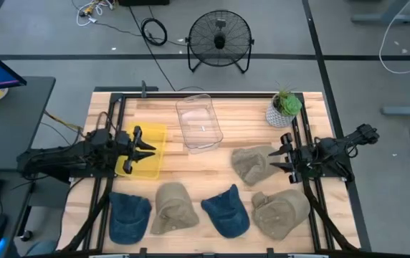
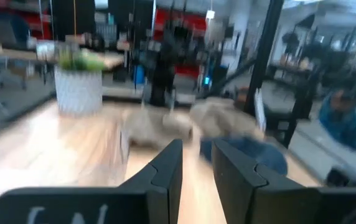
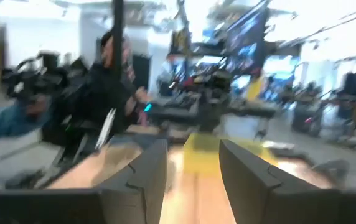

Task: Pick & Place hat
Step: Put the bottom left brown cap into the yellow bin

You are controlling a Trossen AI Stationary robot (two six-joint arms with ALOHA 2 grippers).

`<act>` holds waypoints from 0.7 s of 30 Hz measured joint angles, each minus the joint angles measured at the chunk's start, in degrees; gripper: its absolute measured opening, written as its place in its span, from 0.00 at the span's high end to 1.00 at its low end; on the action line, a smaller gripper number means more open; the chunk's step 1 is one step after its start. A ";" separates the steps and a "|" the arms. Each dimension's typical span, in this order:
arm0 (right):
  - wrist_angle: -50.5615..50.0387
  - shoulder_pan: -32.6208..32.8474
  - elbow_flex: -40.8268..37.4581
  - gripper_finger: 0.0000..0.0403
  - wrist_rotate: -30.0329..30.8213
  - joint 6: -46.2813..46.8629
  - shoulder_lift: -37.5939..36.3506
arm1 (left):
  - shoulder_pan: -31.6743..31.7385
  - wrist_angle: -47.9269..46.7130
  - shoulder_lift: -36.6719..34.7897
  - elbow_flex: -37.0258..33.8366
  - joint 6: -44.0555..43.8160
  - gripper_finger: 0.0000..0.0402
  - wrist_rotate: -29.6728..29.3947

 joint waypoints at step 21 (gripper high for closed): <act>-3.48 -0.04 22.43 0.63 0.47 -5.12 25.45 | -0.54 -28.27 22.63 31.41 0.45 0.78 -4.16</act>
